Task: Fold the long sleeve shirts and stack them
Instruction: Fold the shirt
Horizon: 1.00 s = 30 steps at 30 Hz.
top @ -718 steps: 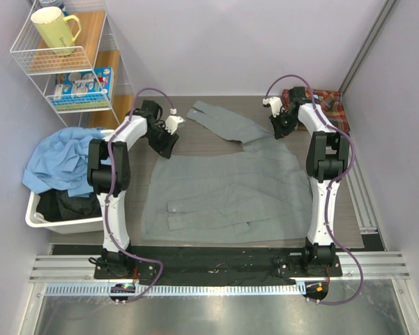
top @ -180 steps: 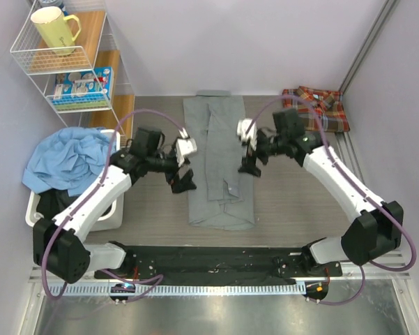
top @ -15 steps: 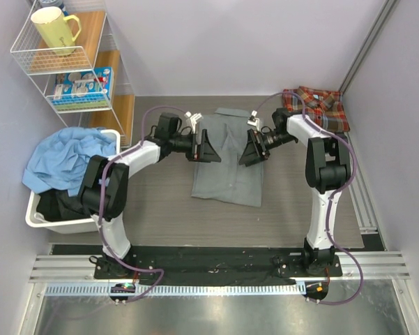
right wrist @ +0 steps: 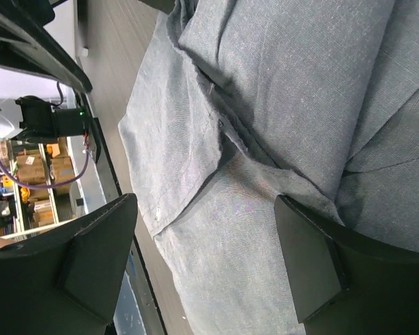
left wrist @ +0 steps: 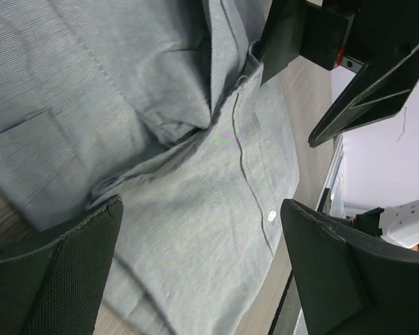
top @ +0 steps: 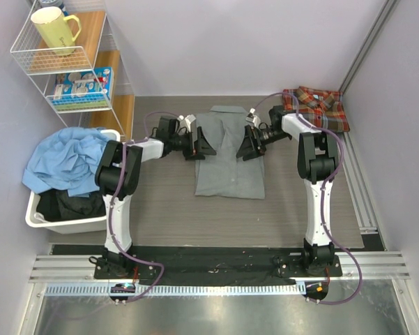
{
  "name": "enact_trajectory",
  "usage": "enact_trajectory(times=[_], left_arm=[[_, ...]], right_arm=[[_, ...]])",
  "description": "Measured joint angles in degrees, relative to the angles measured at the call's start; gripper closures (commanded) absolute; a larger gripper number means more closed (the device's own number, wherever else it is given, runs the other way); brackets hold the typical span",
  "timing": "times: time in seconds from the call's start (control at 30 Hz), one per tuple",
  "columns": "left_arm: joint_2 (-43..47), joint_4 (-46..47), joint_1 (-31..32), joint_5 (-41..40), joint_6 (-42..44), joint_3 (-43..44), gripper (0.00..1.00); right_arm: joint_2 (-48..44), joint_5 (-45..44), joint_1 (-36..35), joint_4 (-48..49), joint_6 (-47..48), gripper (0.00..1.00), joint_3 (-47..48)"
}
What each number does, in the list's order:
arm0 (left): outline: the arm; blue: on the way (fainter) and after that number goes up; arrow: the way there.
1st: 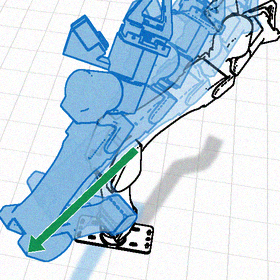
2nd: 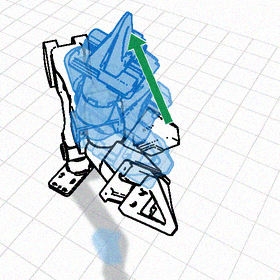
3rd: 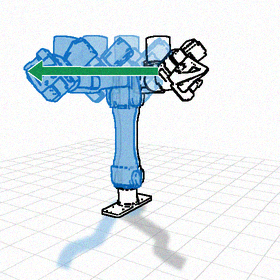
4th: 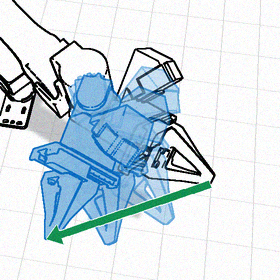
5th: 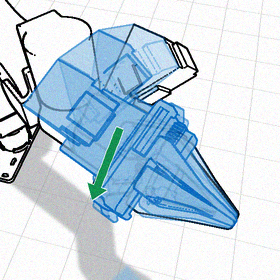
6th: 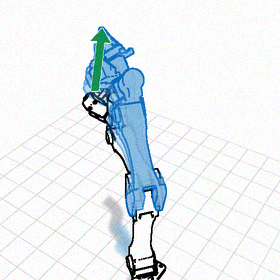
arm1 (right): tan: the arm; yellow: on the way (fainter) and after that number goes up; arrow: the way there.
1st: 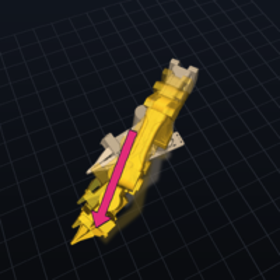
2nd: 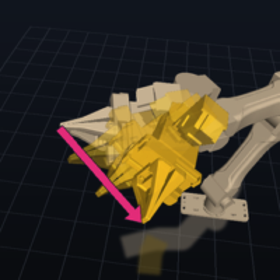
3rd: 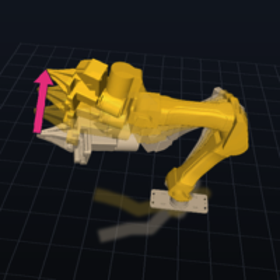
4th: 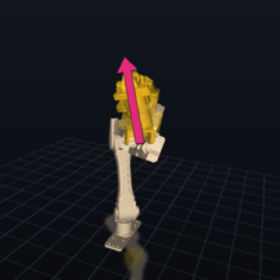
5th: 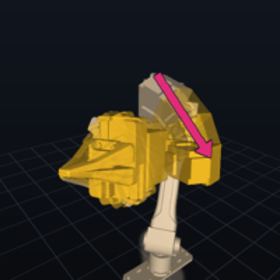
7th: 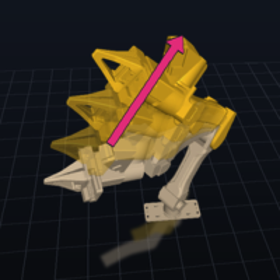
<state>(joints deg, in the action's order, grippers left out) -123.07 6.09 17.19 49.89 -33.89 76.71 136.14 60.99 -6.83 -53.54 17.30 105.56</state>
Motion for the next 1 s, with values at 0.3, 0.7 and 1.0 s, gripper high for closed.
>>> enact_trajectory(times=[0.3, 0.7, 1.0], left_arm=[[18.2, -3.2, -1.2, 0.9, 6.1, -13.0, 0.13], [30.7, -7.0, 7.7, 4.7, 8.4, -26.0, 0.28], [18.3, -7.5, 5.2, 5.4, 8.1, -28.5, 0.32]], right_arm=[[-9.3, -1.6, 0.3, 7.0, -6.6, 0.27, -8.2], [-26.9, -0.4, -7.6, 23.7, -22.9, 0.46, -28.8], [-18.4, -3.5, -13.1, 32.7, -26.3, 0.50, -35.1]])
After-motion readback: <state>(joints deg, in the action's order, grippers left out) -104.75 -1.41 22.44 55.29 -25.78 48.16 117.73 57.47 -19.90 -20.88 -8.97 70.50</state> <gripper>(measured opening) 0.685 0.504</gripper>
